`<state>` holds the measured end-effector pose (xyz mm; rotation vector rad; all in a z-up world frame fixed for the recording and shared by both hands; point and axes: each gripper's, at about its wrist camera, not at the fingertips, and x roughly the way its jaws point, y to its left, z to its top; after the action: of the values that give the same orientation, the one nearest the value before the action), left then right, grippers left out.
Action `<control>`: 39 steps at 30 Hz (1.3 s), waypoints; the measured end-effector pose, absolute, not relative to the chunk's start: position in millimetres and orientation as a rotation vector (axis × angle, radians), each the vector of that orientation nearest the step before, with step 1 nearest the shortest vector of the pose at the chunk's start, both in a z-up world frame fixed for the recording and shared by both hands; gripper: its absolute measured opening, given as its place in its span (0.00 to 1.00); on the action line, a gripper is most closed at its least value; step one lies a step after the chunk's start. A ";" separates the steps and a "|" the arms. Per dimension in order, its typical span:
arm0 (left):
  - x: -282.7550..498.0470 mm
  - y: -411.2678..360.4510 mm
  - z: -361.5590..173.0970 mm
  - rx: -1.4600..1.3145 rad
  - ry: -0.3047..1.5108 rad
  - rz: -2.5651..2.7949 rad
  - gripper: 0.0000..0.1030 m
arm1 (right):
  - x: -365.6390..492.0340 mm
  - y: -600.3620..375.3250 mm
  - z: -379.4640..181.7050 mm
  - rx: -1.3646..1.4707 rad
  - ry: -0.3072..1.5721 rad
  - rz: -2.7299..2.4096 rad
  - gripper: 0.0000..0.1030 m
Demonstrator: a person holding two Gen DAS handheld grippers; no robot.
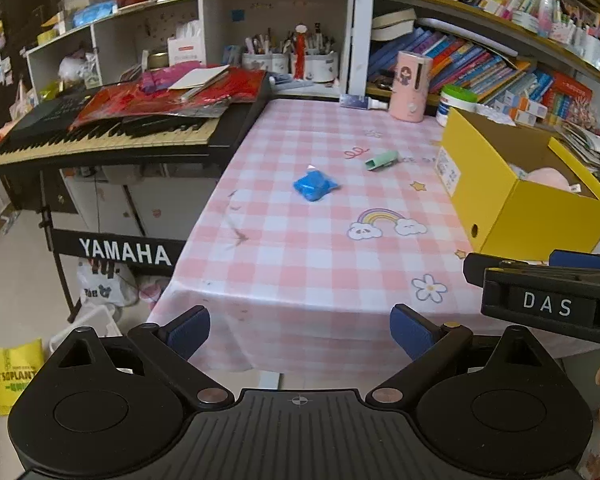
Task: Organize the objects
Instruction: 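Withdraw both tools from the box toward the blue packet and green roller, then grasp the blue packet with the left tool while the right tool grasps the mint-green roller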
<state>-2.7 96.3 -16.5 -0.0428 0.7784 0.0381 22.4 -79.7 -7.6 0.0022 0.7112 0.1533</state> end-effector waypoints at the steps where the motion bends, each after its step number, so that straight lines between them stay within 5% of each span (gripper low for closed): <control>1: -1.4 98.6 -17.4 -0.050 0.777 0.042 0.95 | 24.4 -77.6 -7.4 -0.001 0.710 0.158 0.85; 19: 96.0 103.1 -30.1 -0.089 0.759 0.082 0.93 | 128.2 -55.5 -1.3 0.011 0.650 0.281 0.78; 28: 176.4 92.3 -48.3 -0.076 0.778 0.066 0.69 | 227.1 -60.0 -2.8 0.044 0.700 0.284 0.73; 39: 246.3 72.7 -83.1 0.069 0.840 0.009 0.62 | 320.7 -51.6 -26.8 0.083 0.830 0.250 0.73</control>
<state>246.3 72.7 -83.1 0.0685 0.8404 0.0087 320.7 -51.6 -26.8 0.0833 0.8301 0.2495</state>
